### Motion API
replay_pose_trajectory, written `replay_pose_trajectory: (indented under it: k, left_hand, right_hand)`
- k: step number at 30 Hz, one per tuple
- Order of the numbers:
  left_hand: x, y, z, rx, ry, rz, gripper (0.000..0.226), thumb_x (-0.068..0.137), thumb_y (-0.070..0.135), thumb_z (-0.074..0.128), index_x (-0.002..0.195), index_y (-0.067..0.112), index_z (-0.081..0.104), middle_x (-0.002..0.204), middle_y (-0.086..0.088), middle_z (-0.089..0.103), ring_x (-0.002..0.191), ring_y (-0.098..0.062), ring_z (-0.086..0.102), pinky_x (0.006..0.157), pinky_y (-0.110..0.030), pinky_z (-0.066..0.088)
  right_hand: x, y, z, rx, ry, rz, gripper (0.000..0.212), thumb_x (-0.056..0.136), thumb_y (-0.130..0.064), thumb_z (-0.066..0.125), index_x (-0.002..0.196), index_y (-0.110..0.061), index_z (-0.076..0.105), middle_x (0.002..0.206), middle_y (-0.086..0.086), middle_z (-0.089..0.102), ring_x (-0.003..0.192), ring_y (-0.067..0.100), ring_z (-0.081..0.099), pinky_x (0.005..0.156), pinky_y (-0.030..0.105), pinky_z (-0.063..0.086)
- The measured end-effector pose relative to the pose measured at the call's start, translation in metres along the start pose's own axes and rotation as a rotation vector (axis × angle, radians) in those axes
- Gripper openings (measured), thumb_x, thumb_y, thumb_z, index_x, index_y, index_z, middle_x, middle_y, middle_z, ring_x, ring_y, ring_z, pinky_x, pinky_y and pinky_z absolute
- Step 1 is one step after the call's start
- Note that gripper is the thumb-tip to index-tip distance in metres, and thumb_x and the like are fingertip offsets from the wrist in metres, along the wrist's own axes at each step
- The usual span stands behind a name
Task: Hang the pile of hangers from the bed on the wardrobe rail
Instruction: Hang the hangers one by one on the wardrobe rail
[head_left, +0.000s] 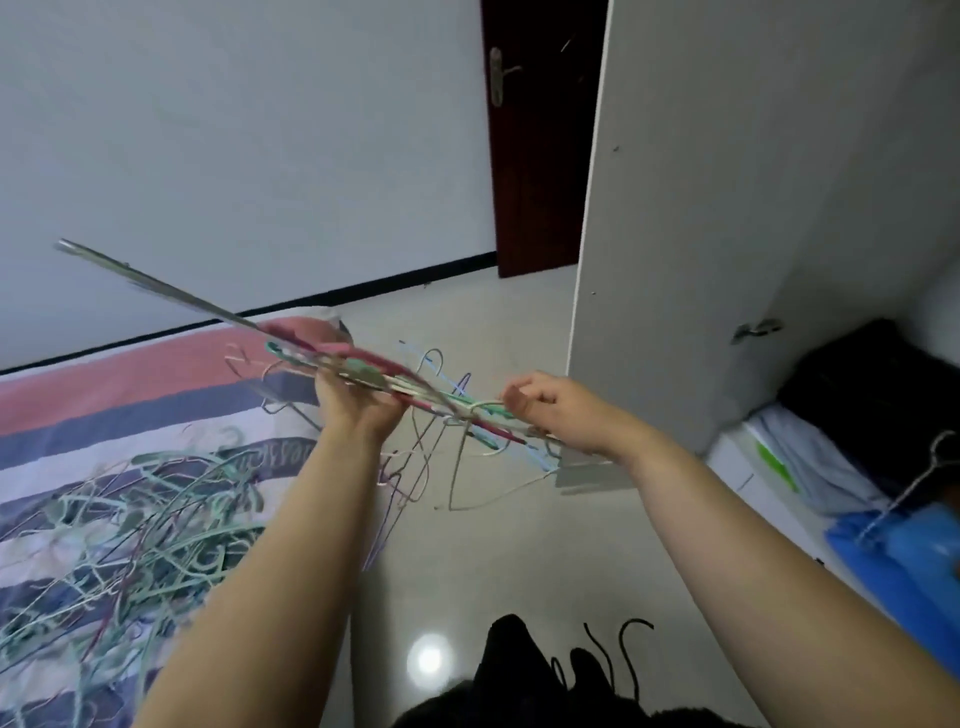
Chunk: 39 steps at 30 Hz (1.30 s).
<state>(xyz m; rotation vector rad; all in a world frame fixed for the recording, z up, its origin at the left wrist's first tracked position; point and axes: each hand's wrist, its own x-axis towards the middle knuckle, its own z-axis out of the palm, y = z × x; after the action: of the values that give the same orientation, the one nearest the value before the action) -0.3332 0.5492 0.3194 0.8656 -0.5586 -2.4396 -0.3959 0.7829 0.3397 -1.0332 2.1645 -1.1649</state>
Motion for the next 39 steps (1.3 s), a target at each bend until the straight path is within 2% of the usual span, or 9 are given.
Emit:
replay_pose_trajectory:
  k: [3, 6, 8, 11, 14, 20, 25, 30, 39]
  left_hand:
    - [-0.004, -0.027, 0.019, -0.008, 0.009, -0.072, 0.020, 0.085, 0.033, 0.050, 0.088, 0.015, 0.056, 0.086, -0.004, 0.052, 0.080, -0.020, 0.052, 0.085, -0.036, 0.047]
    - [-0.004, -0.051, 0.033, 0.046, 0.029, -0.173, 0.035, 0.077, 0.032, 0.061, 0.103, 0.008, 0.059, 0.089, -0.007, 0.056, 0.085, -0.022, 0.054, 0.102, -0.042, 0.042]
    - [-0.003, -0.062, 0.042, 0.068, 0.081, -0.223, 0.029, 0.074, 0.031, 0.066, 0.091, 0.010, 0.054, 0.079, -0.004, 0.053, 0.070, -0.017, 0.051, 0.085, -0.031, 0.049]
    - [-0.002, -0.079, 0.059, 0.104, 0.124, -0.282, 0.029, 0.076, 0.034, 0.067, 0.081, 0.014, 0.046, 0.074, -0.001, 0.048, 0.058, -0.013, 0.045, 0.061, -0.022, 0.041]
    - [0.001, -0.091, 0.074, 0.177, 0.110, -0.355, 0.030, 0.076, 0.037, 0.066, 0.077, 0.013, 0.048, 0.066, -0.002, 0.048, 0.055, -0.013, 0.044, 0.057, -0.022, 0.037]
    - [0.021, -0.101, 0.095, 0.236, 0.100, -0.457, 0.033, 0.066, 0.038, 0.070, 0.080, 0.017, 0.049, 0.074, 0.001, 0.050, 0.056, -0.013, 0.046, 0.056, -0.023, 0.039]
    - [0.032, -0.102, 0.108, 0.220, 0.026, -0.522, 0.036, 0.069, 0.037, 0.069, 0.068, 0.016, 0.040, 0.055, -0.001, 0.043, 0.051, -0.015, 0.042, 0.059, -0.022, 0.036]
    - [0.041, -0.105, 0.114, 0.225, -0.070, -0.536, 0.032, 0.074, 0.040, 0.063, 0.071, 0.014, 0.043, 0.063, -0.003, 0.040, 0.058, -0.018, 0.038, 0.091, -0.029, 0.040]
    - [0.029, -0.110, 0.132, 0.254, 0.112, -0.409, 0.035, 0.075, 0.041, 0.063, 0.089, 0.015, 0.045, 0.073, -0.001, 0.041, 0.063, -0.015, 0.037, 0.063, -0.027, 0.034]
  right_hand:
    - [-0.016, 0.015, -0.023, 0.006, 0.066, 0.065, 0.107, 0.057, -0.095, 0.034, 0.089, 0.001, 0.066, 0.101, 0.014, 0.066, 0.088, 0.027, 0.060, 0.085, 0.037, 0.045]
    - [-0.037, 0.016, -0.043, 0.038, 0.140, 0.133, 0.067, 0.079, -0.072, 0.042, 0.096, -0.015, 0.072, 0.074, -0.007, 0.070, 0.078, 0.003, 0.064, 0.077, 0.031, 0.045]
    - [-0.046, 0.018, -0.051, 0.063, 0.244, 0.111, 0.051, 0.090, -0.054, 0.043, 0.091, -0.012, 0.072, 0.054, -0.020, 0.057, 0.056, -0.008, 0.052, 0.066, 0.025, 0.039]
    - [-0.049, 0.026, -0.058, 0.130, 0.402, 0.055, 0.051, 0.081, -0.055, 0.046, 0.080, -0.008, 0.065, 0.067, -0.011, 0.068, 0.062, -0.004, 0.061, 0.069, 0.020, 0.046]
    - [-0.046, 0.030, -0.068, 0.208, 0.459, 0.076, 0.039, 0.079, -0.052, 0.049, 0.072, -0.014, 0.054, 0.058, -0.004, 0.068, 0.056, 0.009, 0.065, 0.062, 0.025, 0.055]
    - [-0.037, 0.026, -0.086, 0.164, 0.544, 0.124, 0.036, 0.097, -0.037, 0.044, 0.071, -0.015, 0.052, 0.047, -0.001, 0.056, 0.039, 0.011, 0.047, 0.046, 0.022, 0.041]
    - [-0.027, 0.018, -0.093, 0.225, 0.494, 0.150, 0.036, 0.101, -0.031, 0.040, 0.072, -0.011, 0.050, 0.043, -0.003, 0.049, 0.039, 0.011, 0.042, 0.043, 0.020, 0.038]
    - [-0.015, 0.024, -0.090, 0.519, 0.408, 0.190, 0.035, 0.102, -0.025, 0.037, 0.076, -0.009, 0.055, 0.052, -0.008, 0.035, 0.049, 0.008, 0.030, 0.056, 0.025, 0.029]
    - [-0.022, 0.039, -0.100, 0.396, 0.401, 0.219, 0.025, 0.101, -0.031, 0.039, 0.108, -0.021, 0.062, 0.093, -0.006, 0.069, 0.087, 0.005, 0.064, 0.093, 0.030, 0.046]
